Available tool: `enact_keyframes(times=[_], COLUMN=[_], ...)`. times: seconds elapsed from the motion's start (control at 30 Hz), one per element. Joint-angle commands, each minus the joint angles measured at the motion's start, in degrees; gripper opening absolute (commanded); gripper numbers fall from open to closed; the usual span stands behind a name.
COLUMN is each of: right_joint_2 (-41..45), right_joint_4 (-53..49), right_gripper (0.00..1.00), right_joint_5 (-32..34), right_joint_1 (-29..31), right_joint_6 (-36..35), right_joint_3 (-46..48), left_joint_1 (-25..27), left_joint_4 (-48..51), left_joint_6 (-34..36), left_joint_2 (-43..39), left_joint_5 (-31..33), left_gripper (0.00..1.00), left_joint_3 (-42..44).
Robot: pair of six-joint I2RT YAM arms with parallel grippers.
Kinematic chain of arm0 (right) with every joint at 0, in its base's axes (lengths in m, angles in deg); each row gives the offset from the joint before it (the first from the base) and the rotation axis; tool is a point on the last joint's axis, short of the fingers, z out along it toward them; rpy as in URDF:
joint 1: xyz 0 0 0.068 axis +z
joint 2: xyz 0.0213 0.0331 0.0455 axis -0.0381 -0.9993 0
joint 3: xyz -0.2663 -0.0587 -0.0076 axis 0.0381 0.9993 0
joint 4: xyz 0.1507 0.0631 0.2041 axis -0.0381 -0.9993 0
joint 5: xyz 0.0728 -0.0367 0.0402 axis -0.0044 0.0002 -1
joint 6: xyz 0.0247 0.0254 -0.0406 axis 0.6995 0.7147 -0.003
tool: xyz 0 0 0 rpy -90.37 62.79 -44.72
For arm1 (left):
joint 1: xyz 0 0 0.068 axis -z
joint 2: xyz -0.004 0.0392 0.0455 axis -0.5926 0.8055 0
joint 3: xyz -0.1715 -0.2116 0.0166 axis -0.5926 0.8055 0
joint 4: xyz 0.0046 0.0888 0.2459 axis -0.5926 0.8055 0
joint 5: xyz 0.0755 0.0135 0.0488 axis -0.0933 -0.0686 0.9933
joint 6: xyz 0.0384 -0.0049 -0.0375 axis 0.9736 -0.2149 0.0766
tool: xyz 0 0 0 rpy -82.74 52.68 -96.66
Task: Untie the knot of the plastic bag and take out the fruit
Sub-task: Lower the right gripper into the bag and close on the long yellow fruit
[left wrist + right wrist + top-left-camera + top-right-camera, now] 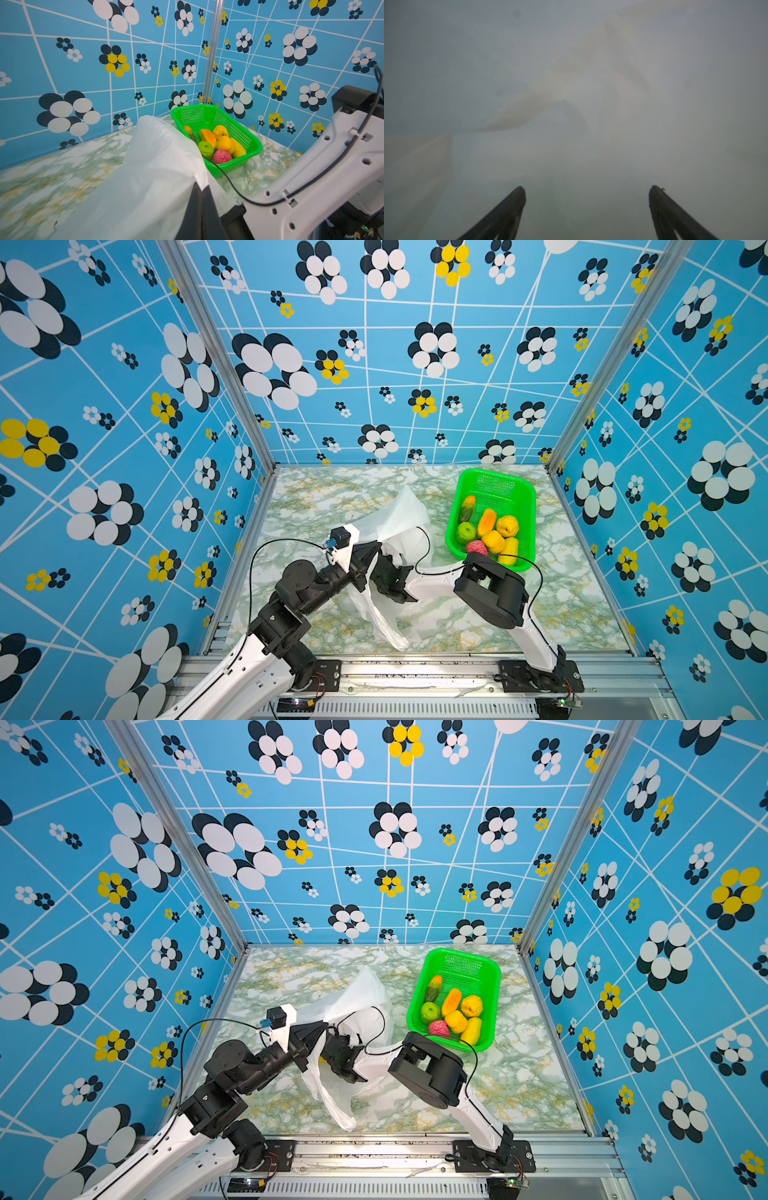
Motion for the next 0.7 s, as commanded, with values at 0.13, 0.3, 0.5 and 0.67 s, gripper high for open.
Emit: enact_keyframes(times=[0.13,0.3,0.5,0.67], right_joint_2=[6.5,6.28,5.35,5.06], right_joint_4=[13.32,19.83,17.12,15.32], right_gripper=[0.97,0.94,0.85,0.73], right_joint_5=[-17.09,-26.66,-28.75,-27.99], right_joint_1=[0.15,0.14,0.15,0.13], right_joint_6=[-3.22,-4.49,-4.41,-3.79], right_joint_3=[13.02,15.11,13.95,13.43], left_joint_1=[0.06,0.05,0.06,0.06], left_joint_4=[-1.17,-0.99,0.21,0.21], left_joint_6=[-0.95,-2.11,-2.51,-2.82], left_joint_2=[-1.17,-0.79,-1.72,-1.99], left_joint_5=[4.89,4.33,4.44,4.34], left_gripper=[0.0,0.0,0.0,0.0], left_joint_3=[1.07,0.8,0.63,0.51])
